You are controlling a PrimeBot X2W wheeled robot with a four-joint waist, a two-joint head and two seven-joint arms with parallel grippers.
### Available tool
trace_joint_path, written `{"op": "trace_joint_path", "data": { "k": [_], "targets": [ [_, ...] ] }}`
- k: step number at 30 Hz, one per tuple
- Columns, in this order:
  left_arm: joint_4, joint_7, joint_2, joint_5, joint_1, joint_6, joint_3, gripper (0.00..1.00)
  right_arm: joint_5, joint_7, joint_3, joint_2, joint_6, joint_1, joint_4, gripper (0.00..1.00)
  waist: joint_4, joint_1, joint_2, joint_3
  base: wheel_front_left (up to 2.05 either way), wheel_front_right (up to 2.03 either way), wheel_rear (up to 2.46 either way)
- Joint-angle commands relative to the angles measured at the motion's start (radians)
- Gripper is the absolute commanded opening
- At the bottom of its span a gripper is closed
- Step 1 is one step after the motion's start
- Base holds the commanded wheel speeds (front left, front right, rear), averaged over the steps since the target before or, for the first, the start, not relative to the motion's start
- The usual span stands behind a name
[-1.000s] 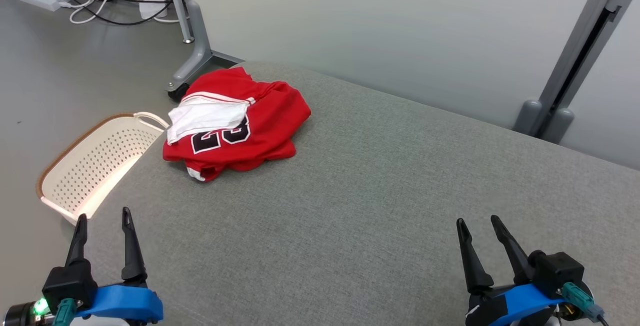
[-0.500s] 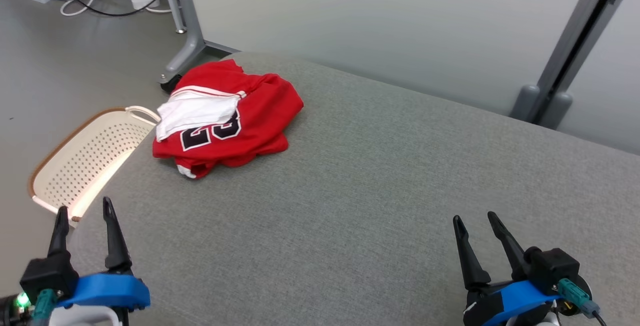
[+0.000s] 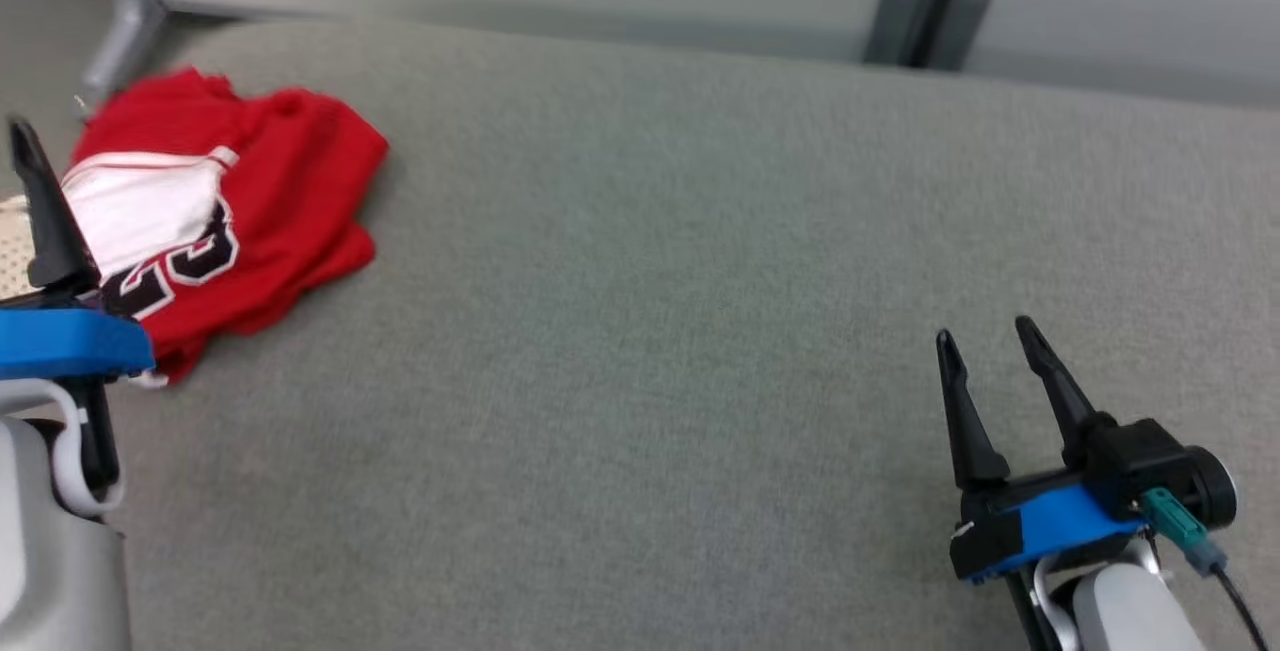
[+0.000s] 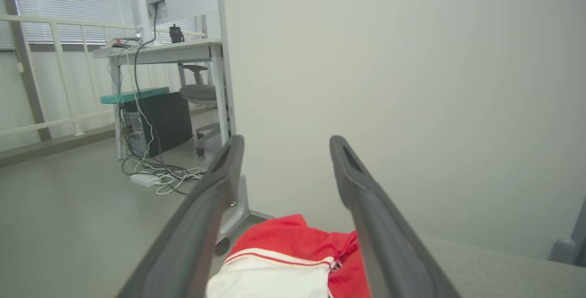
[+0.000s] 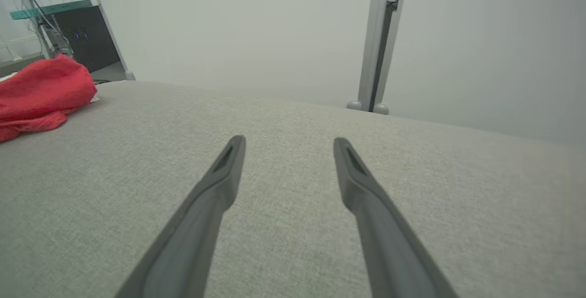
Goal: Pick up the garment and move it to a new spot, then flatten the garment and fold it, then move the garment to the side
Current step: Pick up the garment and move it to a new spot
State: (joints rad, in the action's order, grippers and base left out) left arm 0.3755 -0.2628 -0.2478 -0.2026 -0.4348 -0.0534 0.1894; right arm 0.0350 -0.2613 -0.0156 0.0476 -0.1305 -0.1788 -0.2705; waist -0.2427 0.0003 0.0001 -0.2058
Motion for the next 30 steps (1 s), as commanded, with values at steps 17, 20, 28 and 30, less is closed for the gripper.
{"op": "trace_joint_path", "data": {
  "k": [17,20,28,30],
  "targets": [
    [0.423,0.023,-0.163,-0.027,-0.444,-0.068,-0.029,1.00,-0.116,0.060,0.074,0.006,0.000,-0.027,0.286,1.00,0.176,-0.0003,-0.0001,-0.262,0.00,0.00,0.00],
    [0.530,0.054,-0.175,-0.020,-0.482,-0.070,-0.059,1.00,-0.118,0.067,0.075,0.006,0.000,-0.030,0.311,1.00,0.182,-0.0003,-0.0001,-0.282,0.00,0.00,0.00],
    [0.742,0.147,-0.171,-0.031,-0.530,-0.079,-0.126,1.00,-0.119,0.074,0.083,0.005,0.000,-0.030,0.331,1.00,0.178,-0.0003,-0.0001,-0.294,0.00,0.00,0.00],
    [0.794,0.197,-0.164,-0.044,-0.539,-0.079,-0.140,1.00,-0.113,0.074,0.081,0.005,0.000,-0.033,0.331,1.00,0.177,-0.0003,-0.0001,-0.294,0.00,0.00,0.00]
  ]
}}
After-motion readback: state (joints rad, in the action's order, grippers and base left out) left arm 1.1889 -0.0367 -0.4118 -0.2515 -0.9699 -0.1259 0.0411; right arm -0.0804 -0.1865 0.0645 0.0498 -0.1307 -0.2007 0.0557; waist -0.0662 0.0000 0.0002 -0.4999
